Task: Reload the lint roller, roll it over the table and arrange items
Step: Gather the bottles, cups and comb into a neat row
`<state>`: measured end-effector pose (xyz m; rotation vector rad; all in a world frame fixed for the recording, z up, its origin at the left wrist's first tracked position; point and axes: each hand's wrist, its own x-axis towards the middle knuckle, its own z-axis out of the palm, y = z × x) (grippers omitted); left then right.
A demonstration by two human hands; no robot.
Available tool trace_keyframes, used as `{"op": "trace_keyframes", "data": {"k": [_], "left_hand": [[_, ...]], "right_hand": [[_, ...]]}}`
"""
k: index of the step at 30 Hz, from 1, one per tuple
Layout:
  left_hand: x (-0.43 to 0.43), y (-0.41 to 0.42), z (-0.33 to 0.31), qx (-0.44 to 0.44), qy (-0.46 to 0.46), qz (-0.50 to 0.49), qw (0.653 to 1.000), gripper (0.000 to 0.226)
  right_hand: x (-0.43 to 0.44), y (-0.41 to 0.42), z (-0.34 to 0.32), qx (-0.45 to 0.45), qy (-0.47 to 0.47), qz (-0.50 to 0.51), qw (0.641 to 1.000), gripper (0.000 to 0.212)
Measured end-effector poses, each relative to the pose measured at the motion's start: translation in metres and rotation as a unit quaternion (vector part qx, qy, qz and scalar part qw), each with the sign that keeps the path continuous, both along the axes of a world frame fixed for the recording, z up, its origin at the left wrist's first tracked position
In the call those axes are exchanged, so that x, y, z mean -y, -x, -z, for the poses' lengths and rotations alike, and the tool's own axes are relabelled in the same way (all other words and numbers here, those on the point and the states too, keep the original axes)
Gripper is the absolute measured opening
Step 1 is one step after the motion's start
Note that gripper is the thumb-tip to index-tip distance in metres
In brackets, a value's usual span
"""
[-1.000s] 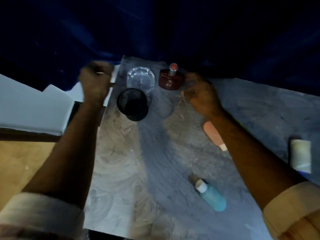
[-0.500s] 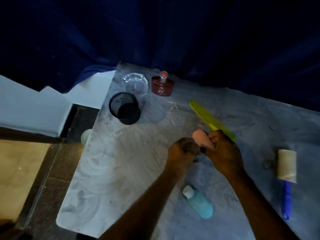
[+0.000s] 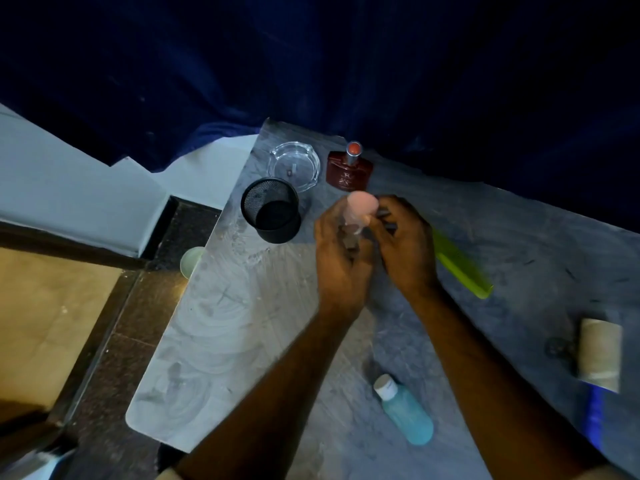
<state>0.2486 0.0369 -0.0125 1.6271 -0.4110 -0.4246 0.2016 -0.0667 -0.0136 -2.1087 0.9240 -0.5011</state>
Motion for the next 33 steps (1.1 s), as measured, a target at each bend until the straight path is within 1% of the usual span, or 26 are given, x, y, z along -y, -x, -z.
{"op": "trace_keyframes", "data": {"k": [2,6,10,14,20,33], "left_hand": [[0.007,-0.011,0.004,0.007,-0.006,-0.019,1.0,0.053],[0.017,-0.026,0.004,0.015,-0.034,-0.034,0.999,0.062],[0.018,-0.03,0.007,0.012,-0.039,-0.044,0.998,0.066],[0.013,-0.026,0.012,0.01,-0.053,-0.03,0.998,0.071],[0.011,-0.023,0.013,0.018,-0.045,-0.035,0.998,0.073],[0.007,-0.02,0.016,0.007,-0.03,-0.028,0.999,0.073]], "right_hand": [[0.003,-0.017,0.003,-0.008,0.021,-0.011,1.0,0.021],[0.008,-0.039,0.007,-0.023,0.022,-0.022,0.999,0.025],[0.01,-0.046,0.01,-0.04,0.016,-0.032,0.999,0.026],[0.008,-0.046,0.012,-0.045,0.01,-0.033,0.998,0.027],[0.006,-0.043,0.012,-0.043,0.007,-0.03,0.999,0.028],[0.003,-0.039,0.012,-0.064,0.014,-0.052,0.996,0.032]]}}
